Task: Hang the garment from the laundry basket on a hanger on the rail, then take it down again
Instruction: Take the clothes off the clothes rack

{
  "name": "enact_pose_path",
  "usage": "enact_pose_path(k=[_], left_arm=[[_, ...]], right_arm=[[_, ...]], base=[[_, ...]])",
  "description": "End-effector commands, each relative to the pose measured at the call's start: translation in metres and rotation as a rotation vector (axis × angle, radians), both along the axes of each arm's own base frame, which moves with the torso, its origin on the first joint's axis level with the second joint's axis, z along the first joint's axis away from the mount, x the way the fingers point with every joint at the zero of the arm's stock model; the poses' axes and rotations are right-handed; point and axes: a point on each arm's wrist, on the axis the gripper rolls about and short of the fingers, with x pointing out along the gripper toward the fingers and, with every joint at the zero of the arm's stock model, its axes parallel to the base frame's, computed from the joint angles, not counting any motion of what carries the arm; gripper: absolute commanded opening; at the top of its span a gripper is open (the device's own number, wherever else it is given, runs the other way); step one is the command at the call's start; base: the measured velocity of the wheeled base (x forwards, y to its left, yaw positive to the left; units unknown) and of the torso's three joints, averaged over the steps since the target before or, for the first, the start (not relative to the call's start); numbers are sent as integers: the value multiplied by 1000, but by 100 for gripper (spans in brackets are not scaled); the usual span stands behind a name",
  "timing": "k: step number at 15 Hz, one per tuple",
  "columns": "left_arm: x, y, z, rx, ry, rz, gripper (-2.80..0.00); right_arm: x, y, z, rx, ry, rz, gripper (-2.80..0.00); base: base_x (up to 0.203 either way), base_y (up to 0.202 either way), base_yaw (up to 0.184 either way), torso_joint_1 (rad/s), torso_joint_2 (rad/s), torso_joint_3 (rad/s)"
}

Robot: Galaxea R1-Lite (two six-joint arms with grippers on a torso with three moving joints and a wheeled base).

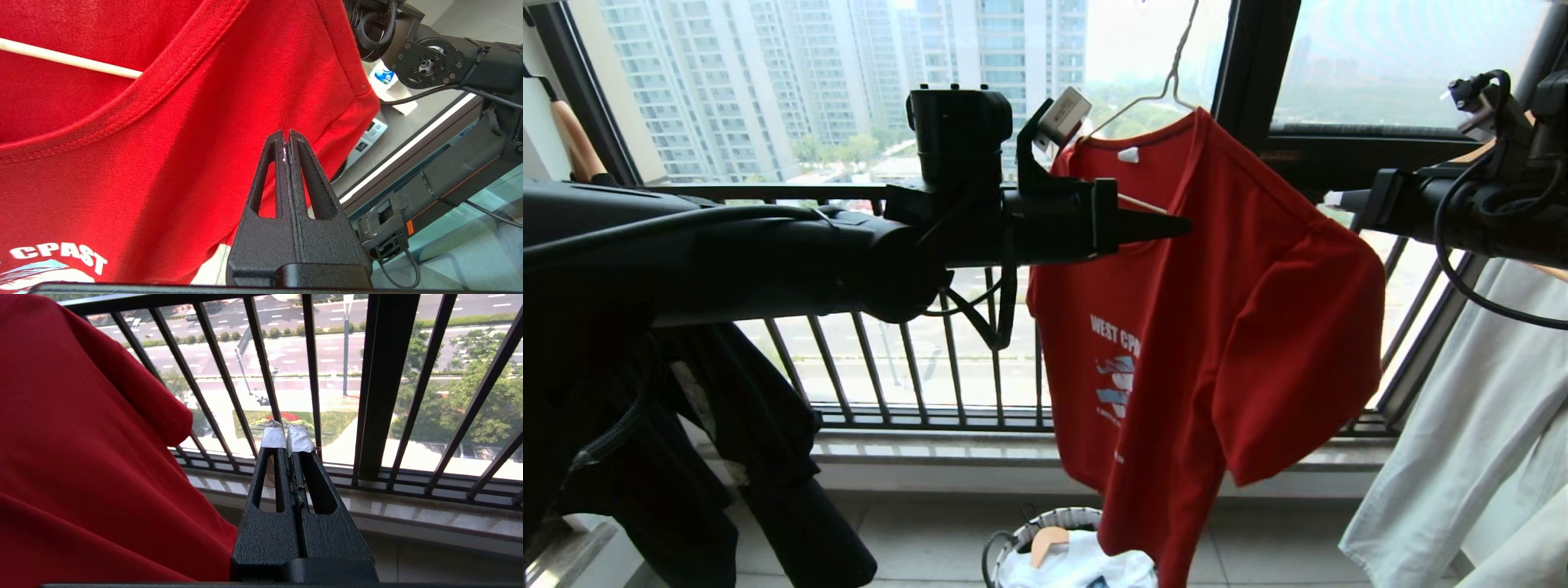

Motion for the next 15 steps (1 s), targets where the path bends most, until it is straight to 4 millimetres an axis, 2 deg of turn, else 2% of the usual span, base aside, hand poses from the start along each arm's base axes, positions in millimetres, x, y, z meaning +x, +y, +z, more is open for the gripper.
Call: enact_pose_path(k=[1,2,4,6,8,12,15], left_arm=[[-1,2,5,-10,-13,-1,-280],[2,8,7,-14,-26,12,0],[11,22,18,-32,-77,41,0],[27,34,25,-42,-121,-20,0],[48,37,17,-39,-138,-63,0],[62,29,1,-66,-202,-78,0],[60,11,-5,-105,-273,-115,0]], right_arm=[[0,0,0,1,0,2,-280],[1,0,-1,2,3,5,-280],[3,0,-3,2,9,5,-280],[4,0,-5,2,15,7,-280],[4,1,-6,2,17,13,-280],[4,3,-5,4,17,28,-280],[4,2,-6,4,18,27,-280]], base=[[0,0,0,0,0,0],[0,0,0,0,0,0],[0,0,0,0,0,0],[0,0,0,0,0,0],[0,0,0,0,0,0],[0,0,0,0,0,0],[0,0,0,0,0,0]])
